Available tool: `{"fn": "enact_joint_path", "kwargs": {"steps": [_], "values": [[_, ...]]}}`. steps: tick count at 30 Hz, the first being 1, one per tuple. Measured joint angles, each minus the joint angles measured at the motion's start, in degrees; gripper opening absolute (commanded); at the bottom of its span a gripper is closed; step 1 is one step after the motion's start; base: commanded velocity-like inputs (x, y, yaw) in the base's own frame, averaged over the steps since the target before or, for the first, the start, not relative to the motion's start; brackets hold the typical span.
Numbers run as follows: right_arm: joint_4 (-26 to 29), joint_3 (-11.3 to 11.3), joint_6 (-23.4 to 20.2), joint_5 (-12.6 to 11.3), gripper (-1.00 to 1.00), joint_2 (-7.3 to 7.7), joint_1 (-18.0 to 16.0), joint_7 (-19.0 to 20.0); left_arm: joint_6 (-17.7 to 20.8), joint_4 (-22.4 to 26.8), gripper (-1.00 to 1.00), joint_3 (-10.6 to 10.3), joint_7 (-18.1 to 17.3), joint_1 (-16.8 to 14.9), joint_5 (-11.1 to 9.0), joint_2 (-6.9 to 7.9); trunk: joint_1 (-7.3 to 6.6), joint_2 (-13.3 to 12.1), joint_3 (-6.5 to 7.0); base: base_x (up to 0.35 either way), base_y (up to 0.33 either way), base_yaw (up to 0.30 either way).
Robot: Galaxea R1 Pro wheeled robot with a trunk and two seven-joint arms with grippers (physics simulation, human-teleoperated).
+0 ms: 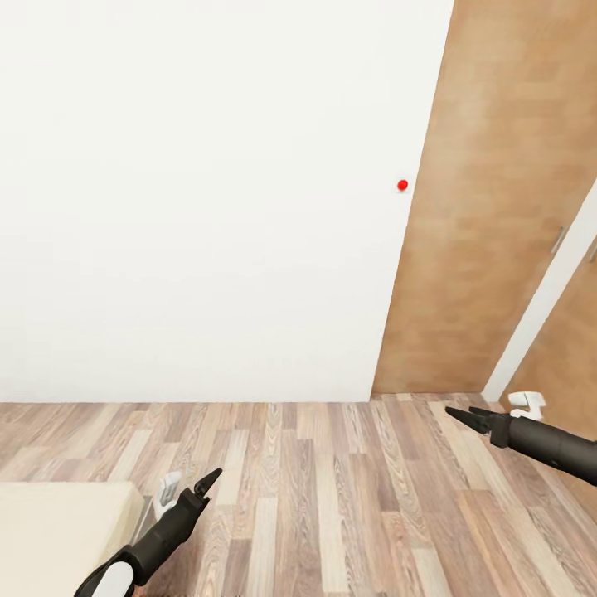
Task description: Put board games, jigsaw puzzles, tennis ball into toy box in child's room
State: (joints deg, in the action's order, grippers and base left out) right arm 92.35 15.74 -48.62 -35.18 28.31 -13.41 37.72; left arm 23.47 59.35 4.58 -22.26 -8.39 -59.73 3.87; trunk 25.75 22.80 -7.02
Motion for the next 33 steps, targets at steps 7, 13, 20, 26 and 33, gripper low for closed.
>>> {"fn": "enact_joint_path", "kwargs": {"steps": [7,13,20,26,33], "values": [[0.0,0.0,0.0,0.0,1.0,-0.01,0.0,0.0,0.0,0.0,1.0,0.0,0.0,0.0,0.0,-0.05,0.0,0.0,0.0,0.015,0.0,0.279],[0.0,0.0,0.0,0.0,1.0,-0.02,0.0,0.0,0.0,0.0,1.0,-0.1,-0.1,0.0,0.0,-0.06,0.0,0.0,0.0,0.006,-0.009,0.273],[0.0,-0.1,0.1,0.0,1.0,-0.05,0.0,0.0,0.0,0.0,1.0,-0.2,0.0,0.0,0.1,-0.07,0.0,0.0,0.0,0.003,-0.113,0.161],[0.0,-0.1,0.3,0.0,1.0,-0.17,0.1,0.0,0.0,0.0,1.0,-0.2,0.0,0.0,0.2,-0.07,0.0,0.0,0.0,0.014,-0.209,0.066],[0.0,-0.1,0.5,0.0,1.0,-0.56,0.1,-0.1,0.0,0.0,1.0,-0.2,0.0,0.0,0.3,-0.05,0.0,0.0,0.0,0.05,-0.257,0.025]]}}
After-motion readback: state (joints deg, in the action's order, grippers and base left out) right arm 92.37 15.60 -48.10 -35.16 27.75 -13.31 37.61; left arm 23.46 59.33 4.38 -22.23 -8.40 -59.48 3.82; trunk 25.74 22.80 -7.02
